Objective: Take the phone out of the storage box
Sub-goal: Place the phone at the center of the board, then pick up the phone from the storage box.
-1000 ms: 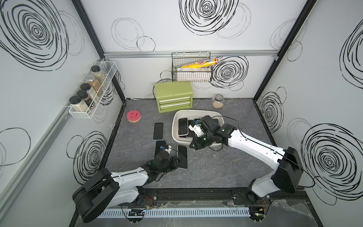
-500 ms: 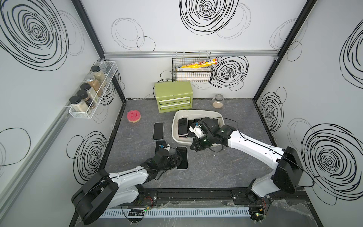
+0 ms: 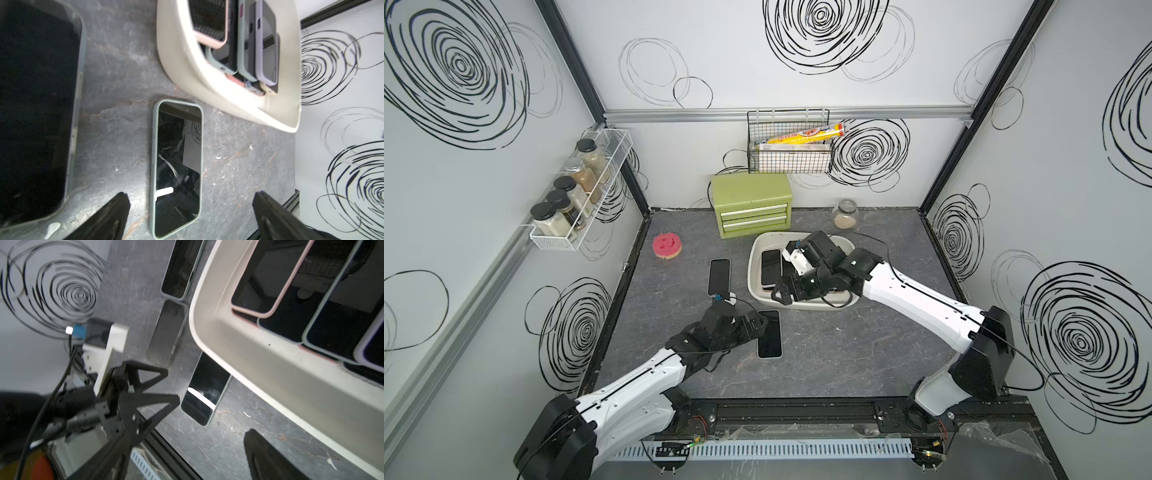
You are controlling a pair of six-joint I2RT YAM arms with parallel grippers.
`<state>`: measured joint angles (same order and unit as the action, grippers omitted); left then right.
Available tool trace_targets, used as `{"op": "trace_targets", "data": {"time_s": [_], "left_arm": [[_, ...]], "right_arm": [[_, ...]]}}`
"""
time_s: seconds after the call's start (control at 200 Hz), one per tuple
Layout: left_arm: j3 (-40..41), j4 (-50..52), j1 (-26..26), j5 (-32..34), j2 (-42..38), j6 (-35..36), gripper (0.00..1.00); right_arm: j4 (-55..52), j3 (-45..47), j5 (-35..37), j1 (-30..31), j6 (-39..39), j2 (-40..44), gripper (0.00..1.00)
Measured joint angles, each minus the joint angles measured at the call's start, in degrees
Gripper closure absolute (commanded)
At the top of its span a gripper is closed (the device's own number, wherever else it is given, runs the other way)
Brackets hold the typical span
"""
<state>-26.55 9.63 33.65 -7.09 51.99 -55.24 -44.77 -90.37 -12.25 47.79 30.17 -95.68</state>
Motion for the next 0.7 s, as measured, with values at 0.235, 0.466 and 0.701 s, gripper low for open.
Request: {"op": "trace_targets", "data": {"time_s": [0.235, 0.466, 0.701], "left_arm": [[-13.4, 16.2, -7.6, 1.7, -1.9, 2.6, 0.01], [-24.4, 26.0, -14.2, 2.4, 2.9, 8.3, 0.01], [-27.0, 28.1, -15.7, 1.9, 4.0, 10.7, 0.01]], "right_arm": [[-12.0, -29.6, 11.1, 0.0, -2.8, -24.8, 0.0], [-20.7, -45.9, 18.4, -0.7, -4.3, -41.0, 0.0], [-21.2, -45.7, 20.5, -1.3, -4.9, -42.1, 0.0]]}}
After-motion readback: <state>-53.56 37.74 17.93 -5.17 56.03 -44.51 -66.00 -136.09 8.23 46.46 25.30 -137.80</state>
